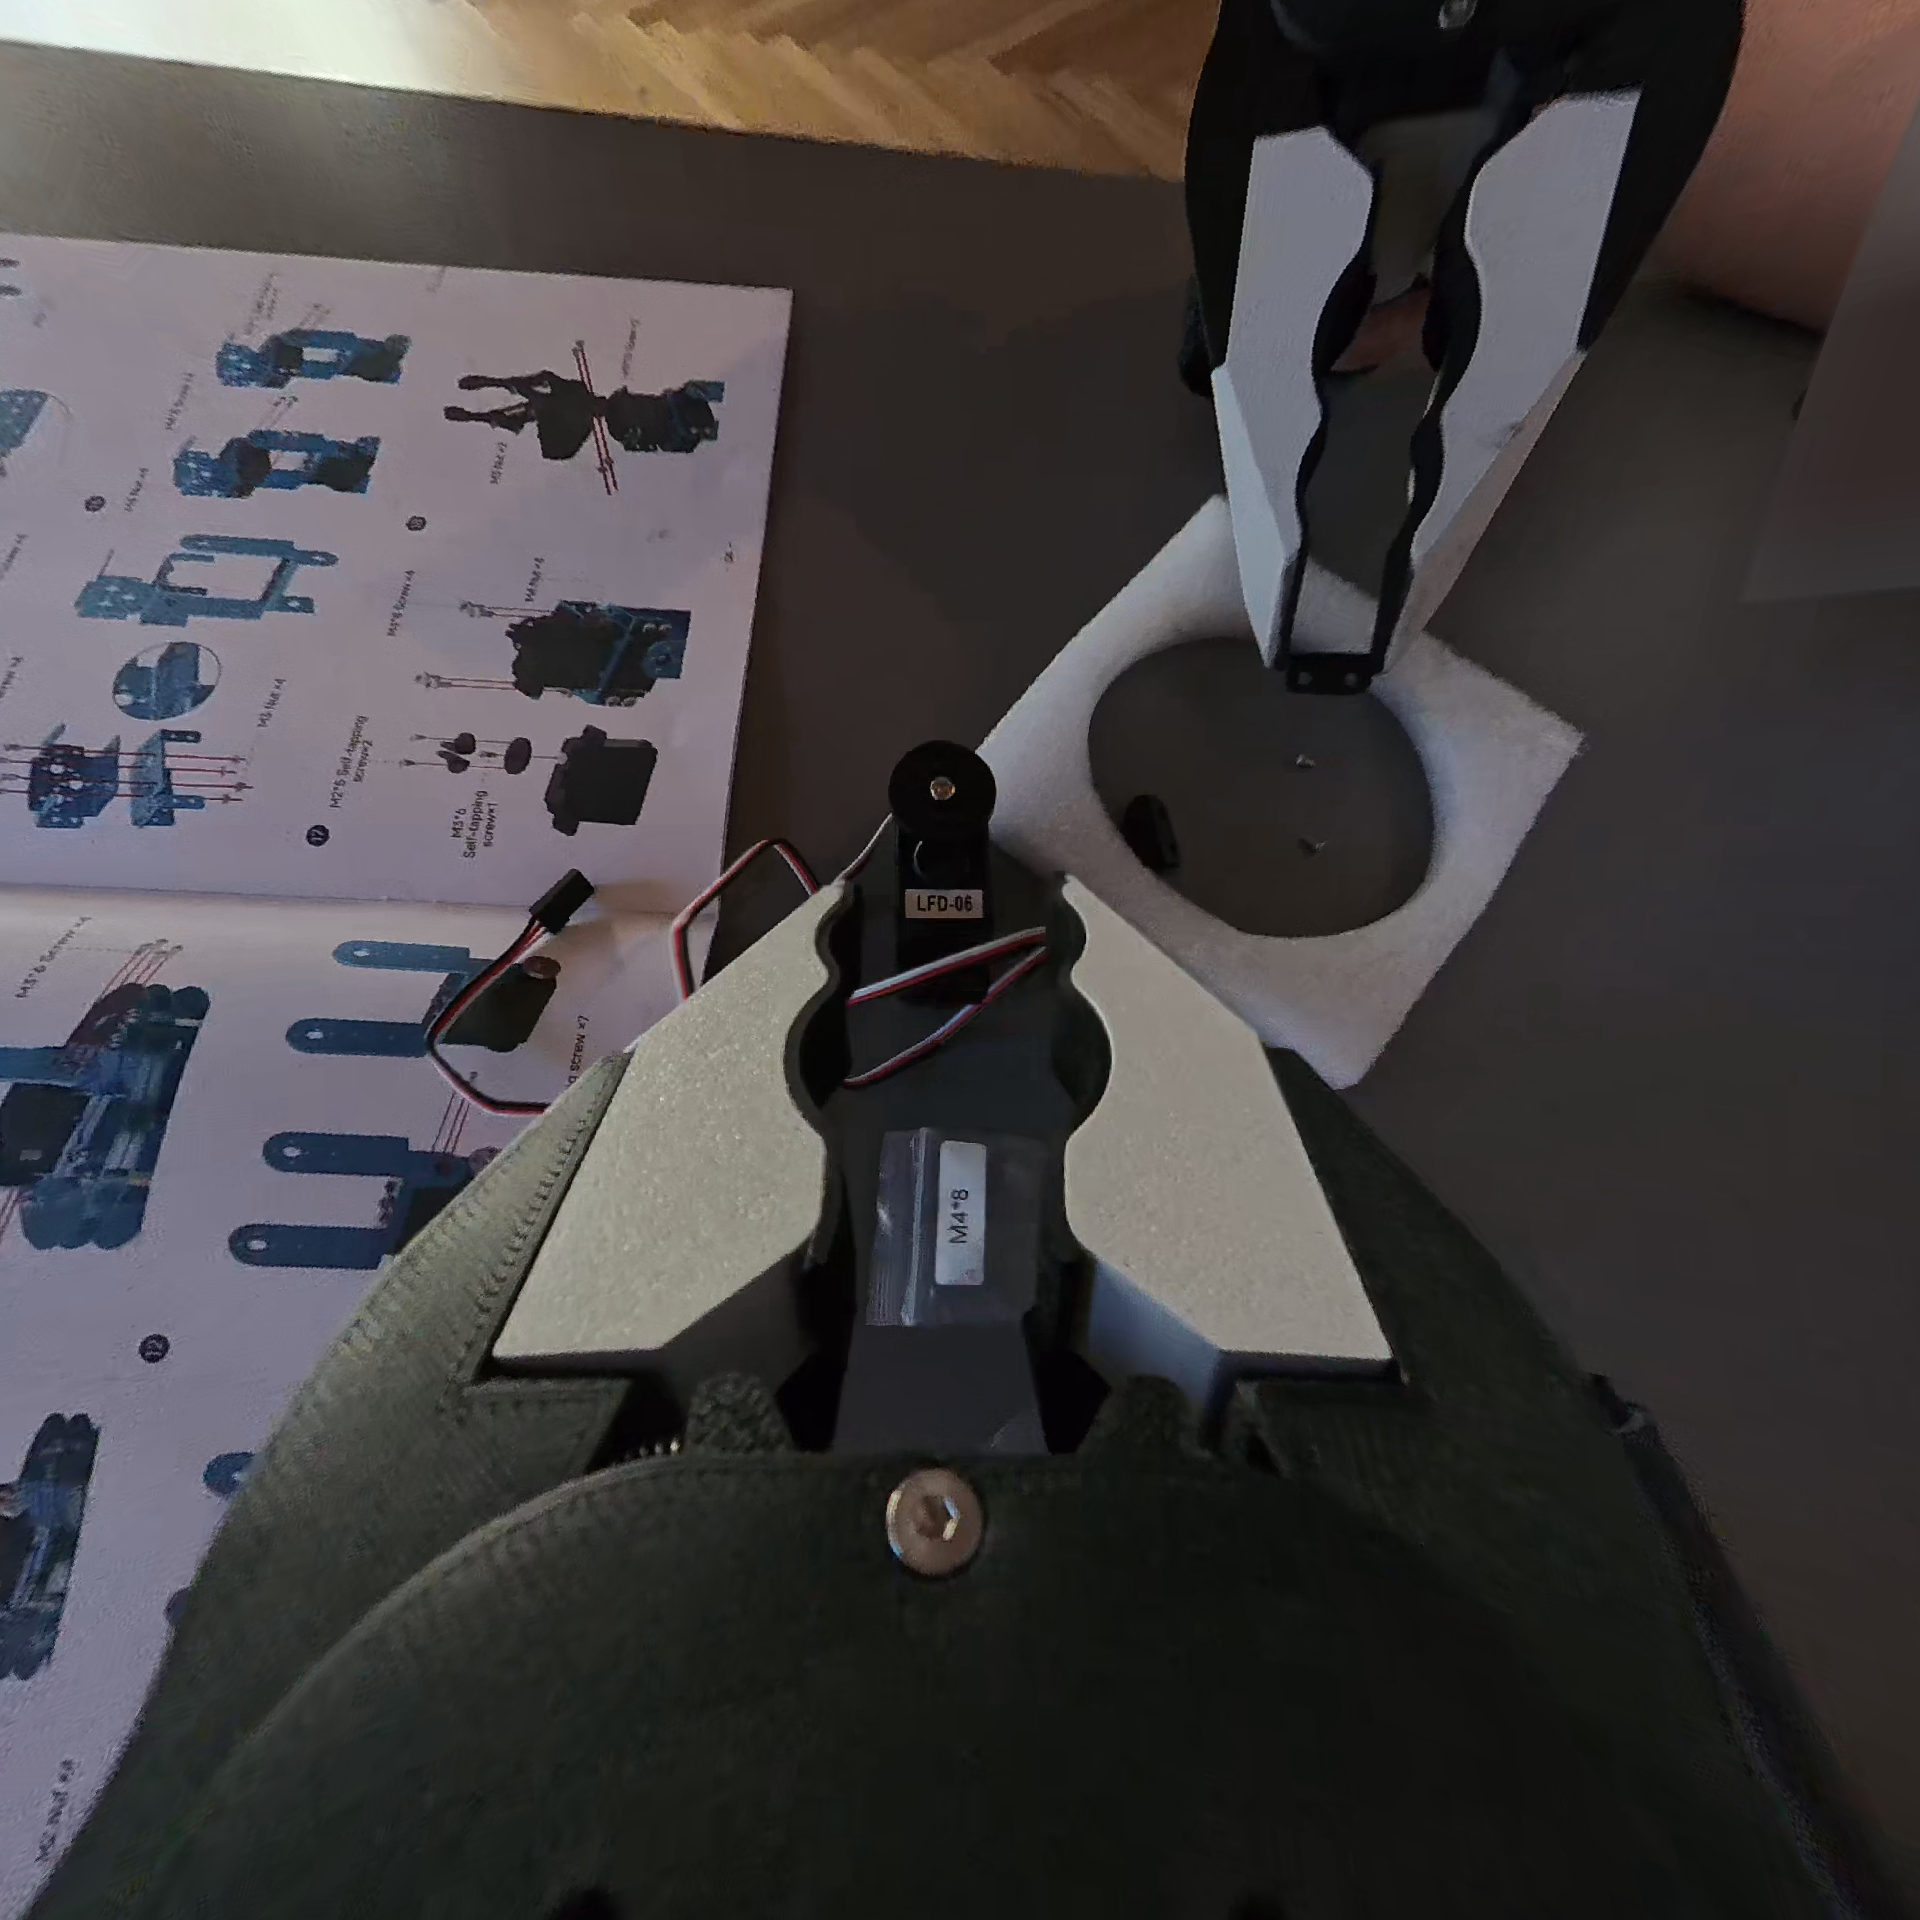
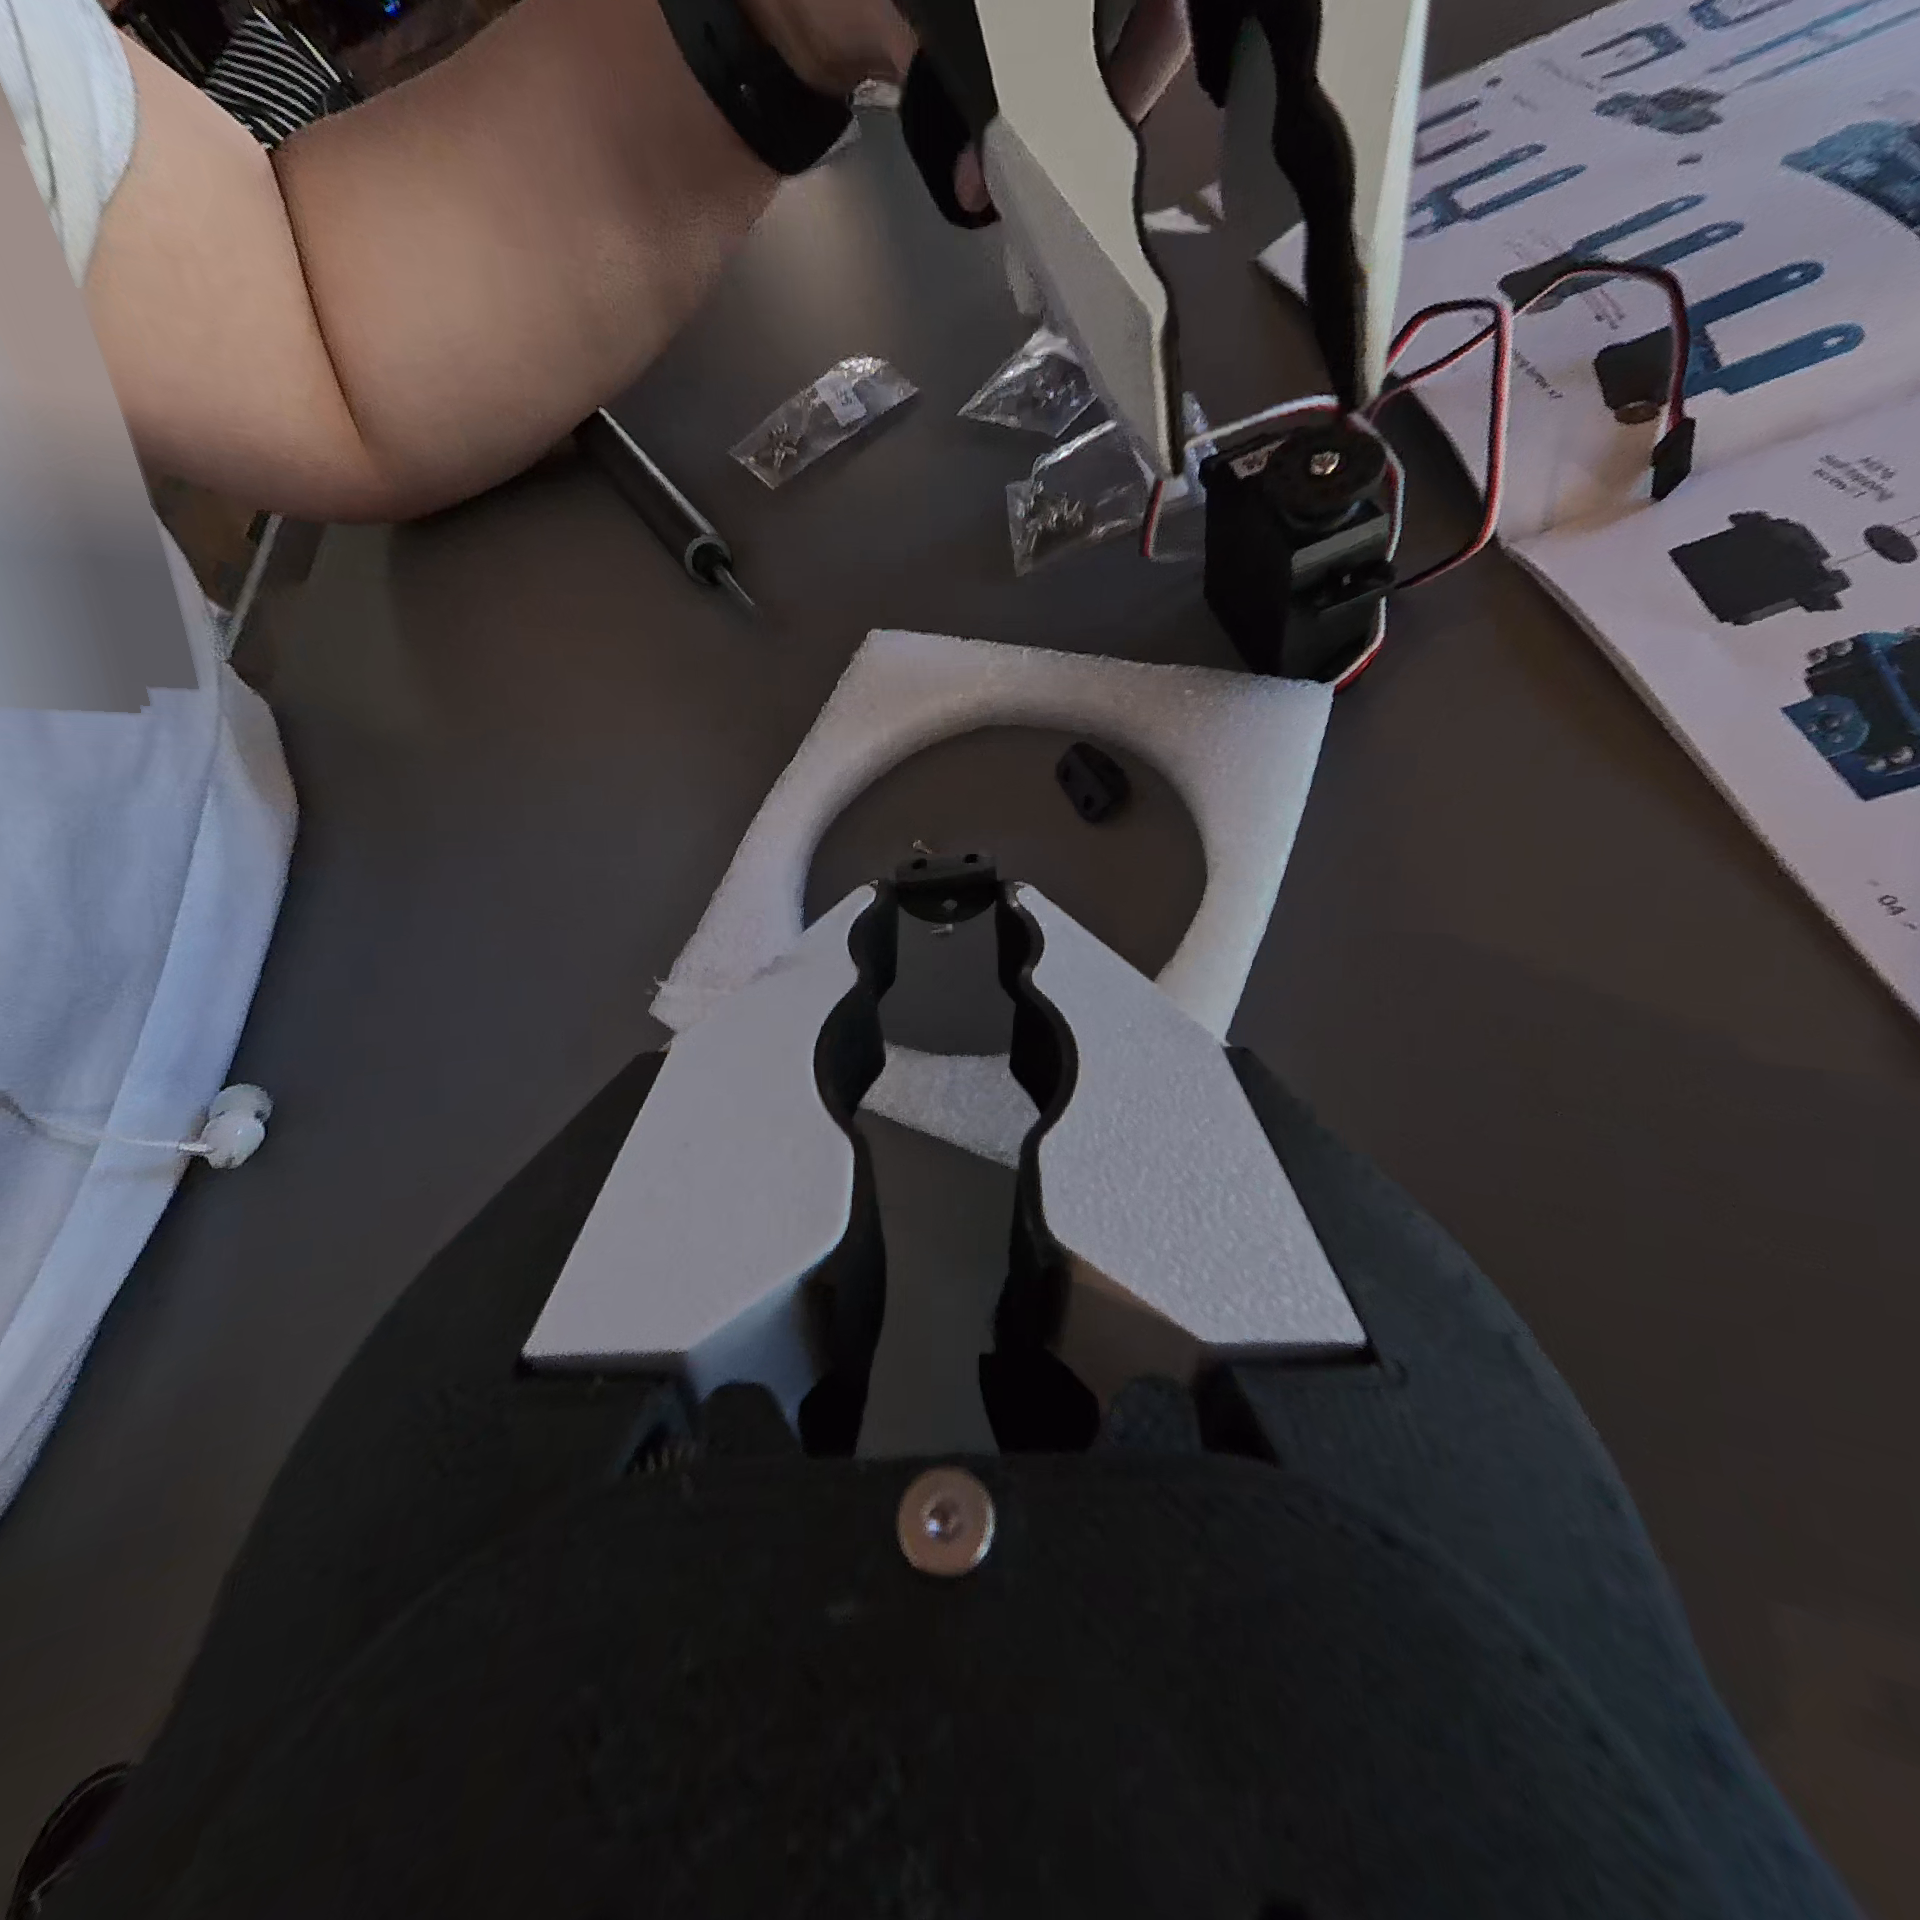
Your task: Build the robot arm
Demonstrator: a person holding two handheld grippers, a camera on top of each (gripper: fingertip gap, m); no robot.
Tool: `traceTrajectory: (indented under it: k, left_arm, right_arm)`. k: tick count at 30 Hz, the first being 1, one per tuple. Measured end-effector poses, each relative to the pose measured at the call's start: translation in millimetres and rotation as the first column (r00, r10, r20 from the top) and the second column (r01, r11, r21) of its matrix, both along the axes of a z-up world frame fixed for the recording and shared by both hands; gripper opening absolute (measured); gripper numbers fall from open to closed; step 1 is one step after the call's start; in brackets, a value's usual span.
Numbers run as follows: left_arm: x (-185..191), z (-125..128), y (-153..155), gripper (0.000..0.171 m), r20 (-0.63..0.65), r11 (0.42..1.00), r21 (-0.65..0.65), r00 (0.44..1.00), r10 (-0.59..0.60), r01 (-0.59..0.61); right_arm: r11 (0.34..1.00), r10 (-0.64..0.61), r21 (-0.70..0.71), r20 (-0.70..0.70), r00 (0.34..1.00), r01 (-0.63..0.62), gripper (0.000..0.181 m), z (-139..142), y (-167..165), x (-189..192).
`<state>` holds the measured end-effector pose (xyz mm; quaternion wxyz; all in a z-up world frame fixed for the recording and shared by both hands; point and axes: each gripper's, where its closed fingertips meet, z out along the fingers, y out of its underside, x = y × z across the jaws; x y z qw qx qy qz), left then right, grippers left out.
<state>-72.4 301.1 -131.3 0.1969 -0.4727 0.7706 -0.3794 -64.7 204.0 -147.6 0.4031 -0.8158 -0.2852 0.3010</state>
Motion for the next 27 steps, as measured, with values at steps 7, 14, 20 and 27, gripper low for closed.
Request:
traceTrajectory:
  k: [7, 14, 20, 27]
  left_arm:
    - [-8, 51, -8, 0.027, 0.099, 0.984, -0.176, 0.995, -0.001, 0.019]
    - [-9, 69, -26, 0.022, 0.141, 0.967, -0.239, 0.989, -0.054, 0.087]
    - [-11, 73, -25, 0.022, 0.128, 0.982, -0.178, 0.991, -0.041, 0.064]
    - [-19, 86, -19, 0.022, 0.137, 0.991, -0.134, 0.990, -0.011, 0.029]
  right_arm:
    - [0.988, -0.100, 0.121, 0.010, 0.995, 0.098, 0.019, 14, 14, 17]
    - [0.955, -0.195, 0.229, 0.014, 0.981, 0.186, 0.019, 28, 24, 34]
    - [0.946, -0.225, 0.247, 0.039, 0.974, 0.209, 0.019, 26, 28, 40]
    - [0.938, -0.252, 0.273, 0.112, 0.961, 0.214, 0.018, 16, 33, 45]
